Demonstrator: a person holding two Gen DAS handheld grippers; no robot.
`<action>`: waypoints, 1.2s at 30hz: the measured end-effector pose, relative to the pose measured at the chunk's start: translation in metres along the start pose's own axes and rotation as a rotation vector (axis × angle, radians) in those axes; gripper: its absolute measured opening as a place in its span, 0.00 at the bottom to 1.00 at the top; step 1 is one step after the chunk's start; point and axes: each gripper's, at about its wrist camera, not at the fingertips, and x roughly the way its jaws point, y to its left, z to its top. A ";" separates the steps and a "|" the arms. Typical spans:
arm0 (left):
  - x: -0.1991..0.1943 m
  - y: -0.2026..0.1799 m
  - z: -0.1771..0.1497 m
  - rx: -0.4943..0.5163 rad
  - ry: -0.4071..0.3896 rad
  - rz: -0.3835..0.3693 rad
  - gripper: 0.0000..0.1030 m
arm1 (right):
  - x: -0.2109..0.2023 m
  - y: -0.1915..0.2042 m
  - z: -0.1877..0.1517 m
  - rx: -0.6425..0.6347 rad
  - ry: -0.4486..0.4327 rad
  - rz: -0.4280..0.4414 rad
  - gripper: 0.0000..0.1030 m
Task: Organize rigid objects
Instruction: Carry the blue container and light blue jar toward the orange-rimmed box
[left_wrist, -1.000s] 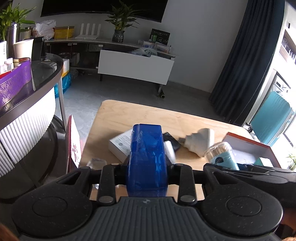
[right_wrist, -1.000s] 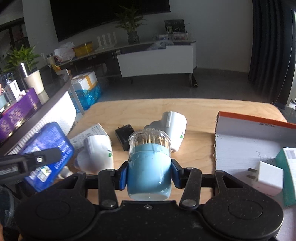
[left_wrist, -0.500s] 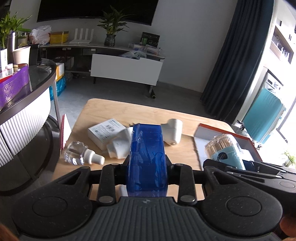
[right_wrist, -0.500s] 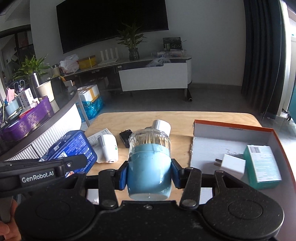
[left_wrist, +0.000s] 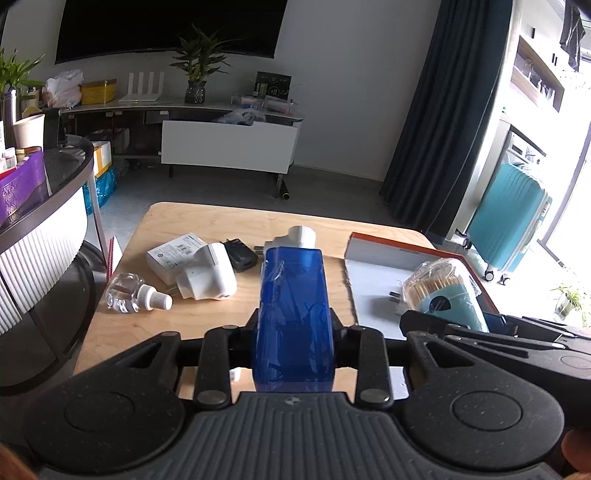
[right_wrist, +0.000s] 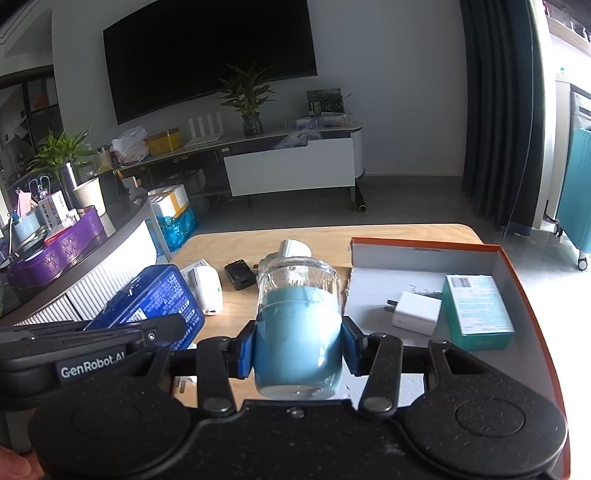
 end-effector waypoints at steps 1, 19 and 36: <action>-0.001 -0.002 -0.001 0.003 -0.002 0.000 0.32 | -0.002 -0.001 -0.001 0.003 -0.003 -0.001 0.55; -0.005 -0.033 -0.012 0.042 -0.005 -0.037 0.32 | -0.038 -0.030 -0.018 0.053 -0.040 -0.053 0.55; 0.001 -0.064 -0.012 0.095 -0.006 -0.081 0.32 | -0.048 -0.054 -0.020 0.090 -0.064 -0.106 0.55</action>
